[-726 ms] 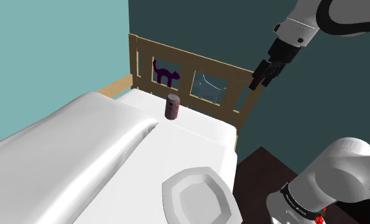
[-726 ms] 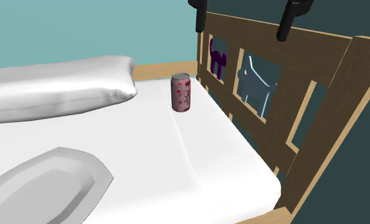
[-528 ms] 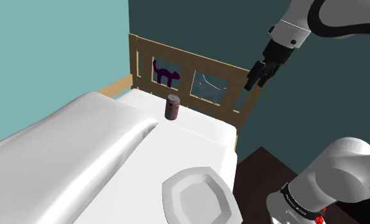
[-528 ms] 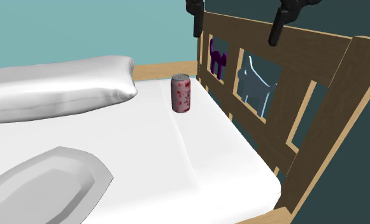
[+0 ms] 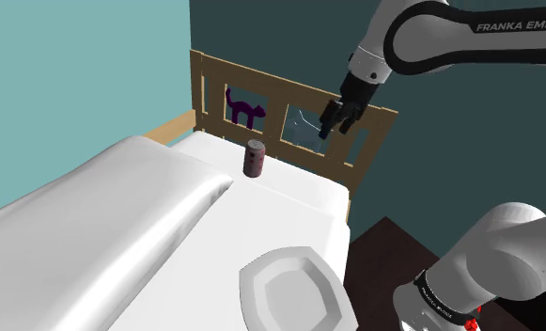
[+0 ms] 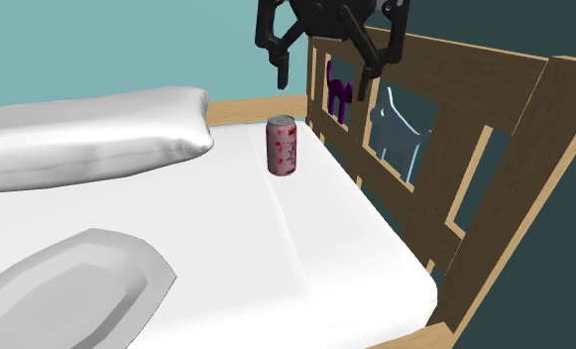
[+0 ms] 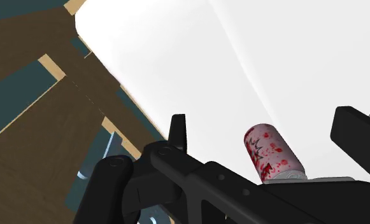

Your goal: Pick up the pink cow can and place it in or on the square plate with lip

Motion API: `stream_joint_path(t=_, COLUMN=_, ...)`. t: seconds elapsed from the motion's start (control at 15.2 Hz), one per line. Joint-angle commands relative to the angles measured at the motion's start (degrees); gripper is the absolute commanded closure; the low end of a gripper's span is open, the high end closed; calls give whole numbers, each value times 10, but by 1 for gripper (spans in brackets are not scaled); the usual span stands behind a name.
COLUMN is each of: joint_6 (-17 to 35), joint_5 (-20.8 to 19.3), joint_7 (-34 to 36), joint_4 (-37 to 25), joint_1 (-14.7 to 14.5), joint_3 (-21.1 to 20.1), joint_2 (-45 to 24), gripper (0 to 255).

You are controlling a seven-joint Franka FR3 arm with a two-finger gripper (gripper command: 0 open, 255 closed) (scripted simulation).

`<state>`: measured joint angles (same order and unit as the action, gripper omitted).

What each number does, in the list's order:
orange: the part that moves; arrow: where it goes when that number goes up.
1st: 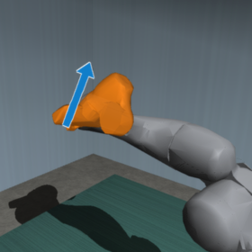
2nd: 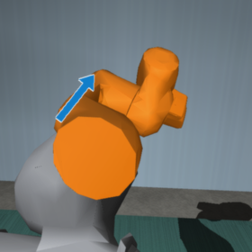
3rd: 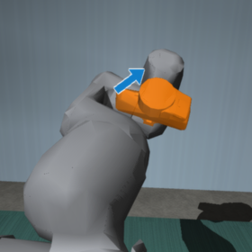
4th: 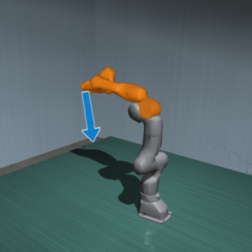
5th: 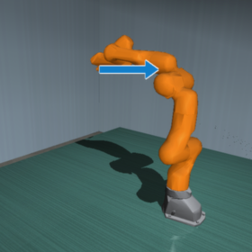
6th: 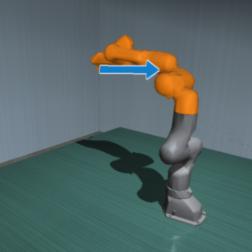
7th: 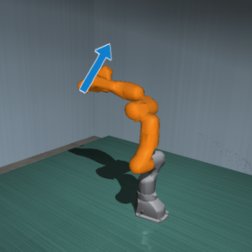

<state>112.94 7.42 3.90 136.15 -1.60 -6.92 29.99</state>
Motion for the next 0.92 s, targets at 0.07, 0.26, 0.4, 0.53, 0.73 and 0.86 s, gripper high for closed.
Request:
stream_joint_path(t=0.07, joint_6=44, joint_5=3, joint_7=10, joint_4=-18, joint_1=-4, joint_3=-14, joint_2=-60, gripper=0)
stream_joint_path(t=0.26, joint_6=81, joint_5=1, joint_7=22, joint_4=-47, joint_1=-7, joint_3=-28, joint_2=-124, gripper=0)
stream_joint_path(t=0.4, joint_6=102, joint_5=-2, joint_7=31, joint_4=-70, joint_1=-9, joint_3=-37, joint_2=-168, gripper=0)
stream_joint_path(t=0.53, joint_6=121, joint_5=-8, joint_7=40, joint_4=-96, joint_1=-11, joint_3=-44, joint_2=-212, gripper=0)
stream_joint_path(t=0.73, joint_6=145, joint_5=-20, joint_7=56, joint_4=-140, joint_1=-15, joint_3=-54, joint_2=-278, gripper=0)
stream_joint_path(t=0.86, joint_6=156, joint_5=-31, joint_7=67, joint_4=-173, joint_1=-19, joint_3=-59, joint_2=-323, gripper=0)
